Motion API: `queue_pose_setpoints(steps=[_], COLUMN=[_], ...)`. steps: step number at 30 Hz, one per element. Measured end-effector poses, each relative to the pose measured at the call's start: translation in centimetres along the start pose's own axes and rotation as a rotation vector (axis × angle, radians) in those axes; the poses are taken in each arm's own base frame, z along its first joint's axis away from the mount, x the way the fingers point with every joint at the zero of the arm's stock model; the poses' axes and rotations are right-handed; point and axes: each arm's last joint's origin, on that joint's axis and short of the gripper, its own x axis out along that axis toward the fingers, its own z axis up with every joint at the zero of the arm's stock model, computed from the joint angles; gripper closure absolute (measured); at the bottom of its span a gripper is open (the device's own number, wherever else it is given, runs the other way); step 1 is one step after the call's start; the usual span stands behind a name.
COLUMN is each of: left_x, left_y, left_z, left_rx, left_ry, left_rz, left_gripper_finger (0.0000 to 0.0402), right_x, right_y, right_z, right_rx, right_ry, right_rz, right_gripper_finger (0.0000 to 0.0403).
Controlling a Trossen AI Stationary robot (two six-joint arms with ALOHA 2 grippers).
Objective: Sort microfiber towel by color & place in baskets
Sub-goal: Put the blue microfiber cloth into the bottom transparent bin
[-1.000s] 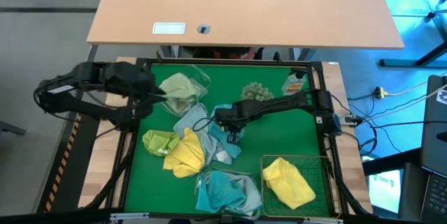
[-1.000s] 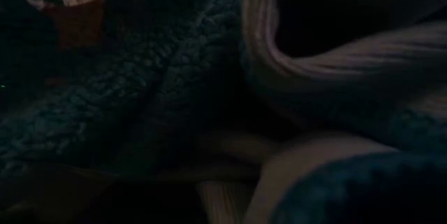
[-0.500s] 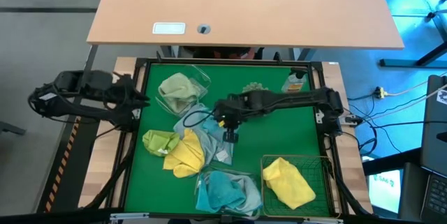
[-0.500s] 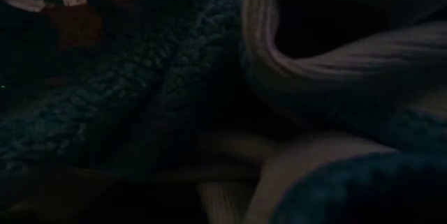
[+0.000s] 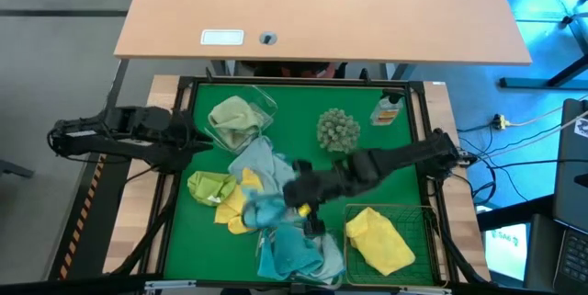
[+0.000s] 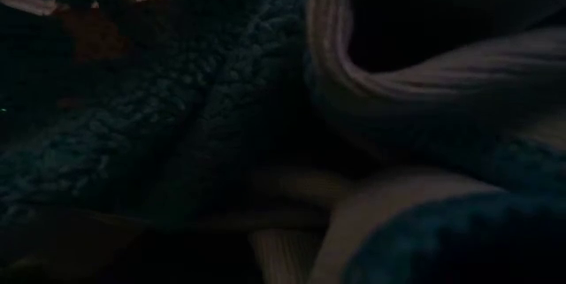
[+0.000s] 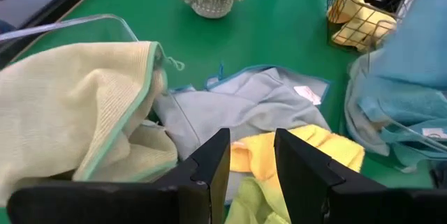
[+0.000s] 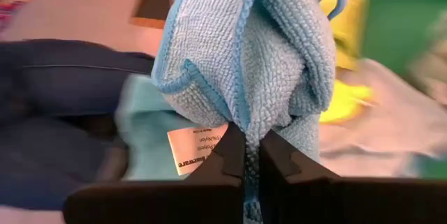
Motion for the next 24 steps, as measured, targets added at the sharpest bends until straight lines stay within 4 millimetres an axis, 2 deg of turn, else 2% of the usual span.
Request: queue_pose_setpoints(steps=[6, 13, 18, 24], left_x=[1.3, 1.6, 1.6, 1.6], left_y=[0.1, 0.1, -0.1, -0.1], left_z=[-0.7, -0.7, -0.4, -0.4], left_rx=[0.001, -0.001, 0.003, 0.003], left_ry=[0.008, -0.012, -0.031, -0.030], left_rz=[0.003, -0.004, -0.038, -0.058], left_gripper_finger=[0.0294, 0.0294, 0.0294, 0.0294], right_x=[-0.3, -0.3, 2.1, 5.2], right_y=[5.6, 9.9, 10.9, 9.9], right_z=[-1.0, -2.7, -5.2, -8.1], right_rx=[-0.051, -0.014, 0.019, 0.077], right_ry=[-0.001, 0.001, 0.087, 0.213], right_rz=[0.098, 0.033, -0.049, -0.105], right_gripper_finger=[0.0387, 0.0392, 0.0388, 0.0389])
